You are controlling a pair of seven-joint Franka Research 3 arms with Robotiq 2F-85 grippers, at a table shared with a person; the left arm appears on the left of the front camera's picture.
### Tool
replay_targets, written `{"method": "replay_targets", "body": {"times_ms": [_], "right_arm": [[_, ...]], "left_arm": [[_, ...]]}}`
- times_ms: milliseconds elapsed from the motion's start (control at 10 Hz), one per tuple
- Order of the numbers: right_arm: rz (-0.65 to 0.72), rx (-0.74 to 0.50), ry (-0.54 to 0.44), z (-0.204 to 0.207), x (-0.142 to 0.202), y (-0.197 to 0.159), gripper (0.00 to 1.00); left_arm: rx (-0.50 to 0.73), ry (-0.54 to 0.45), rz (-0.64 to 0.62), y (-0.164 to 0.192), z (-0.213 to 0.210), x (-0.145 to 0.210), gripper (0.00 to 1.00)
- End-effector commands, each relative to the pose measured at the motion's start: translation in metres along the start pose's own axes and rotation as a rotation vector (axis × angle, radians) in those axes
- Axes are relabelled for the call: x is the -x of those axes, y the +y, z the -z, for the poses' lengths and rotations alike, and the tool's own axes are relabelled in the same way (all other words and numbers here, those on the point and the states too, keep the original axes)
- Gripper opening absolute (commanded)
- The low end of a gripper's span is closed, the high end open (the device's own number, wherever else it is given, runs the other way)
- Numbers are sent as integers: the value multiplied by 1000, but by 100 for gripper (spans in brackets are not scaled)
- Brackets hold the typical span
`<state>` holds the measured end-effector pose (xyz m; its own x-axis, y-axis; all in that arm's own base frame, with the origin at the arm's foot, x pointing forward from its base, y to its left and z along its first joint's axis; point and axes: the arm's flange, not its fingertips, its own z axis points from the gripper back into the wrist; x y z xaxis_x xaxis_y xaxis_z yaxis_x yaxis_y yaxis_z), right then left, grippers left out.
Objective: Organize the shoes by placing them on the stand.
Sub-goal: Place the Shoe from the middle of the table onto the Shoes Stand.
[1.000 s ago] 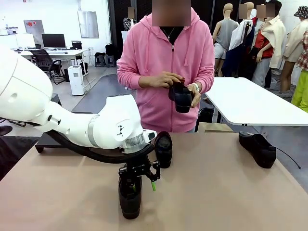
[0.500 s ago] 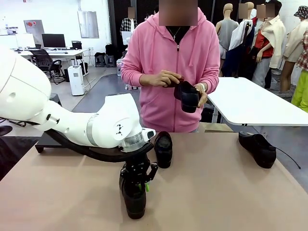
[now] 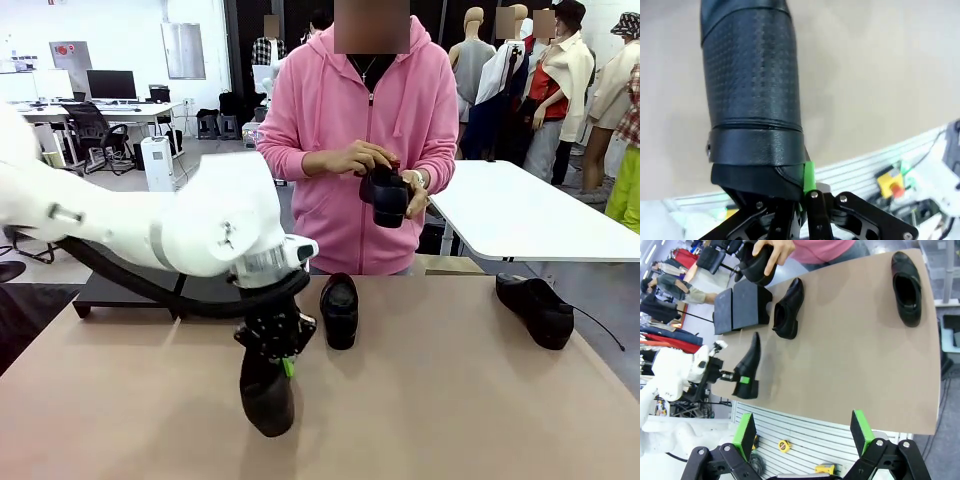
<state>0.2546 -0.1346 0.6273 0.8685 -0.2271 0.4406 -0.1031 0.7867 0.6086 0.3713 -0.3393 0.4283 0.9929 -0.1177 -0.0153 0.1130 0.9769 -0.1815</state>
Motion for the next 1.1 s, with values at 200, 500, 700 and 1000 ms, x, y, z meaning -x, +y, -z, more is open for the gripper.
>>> {"method": "replay_targets", "body": {"times_ms": [200,500,700,1000], "right_arm": [[-14,-14,-5,-1,0,1,100],[-14,-14,-5,-1,0,1,100],[-14,-14,-5,-1,0,1,100],[-14,-14,-5,-1,0,1,100]], "left_arm": [[0,-301,133,83,-128,89,0],[-54,-380,-72,136,-151,100,0],[-51,-328,109,105,-153,100,0],[-69,-331,83,114,-148,104,0]]}}
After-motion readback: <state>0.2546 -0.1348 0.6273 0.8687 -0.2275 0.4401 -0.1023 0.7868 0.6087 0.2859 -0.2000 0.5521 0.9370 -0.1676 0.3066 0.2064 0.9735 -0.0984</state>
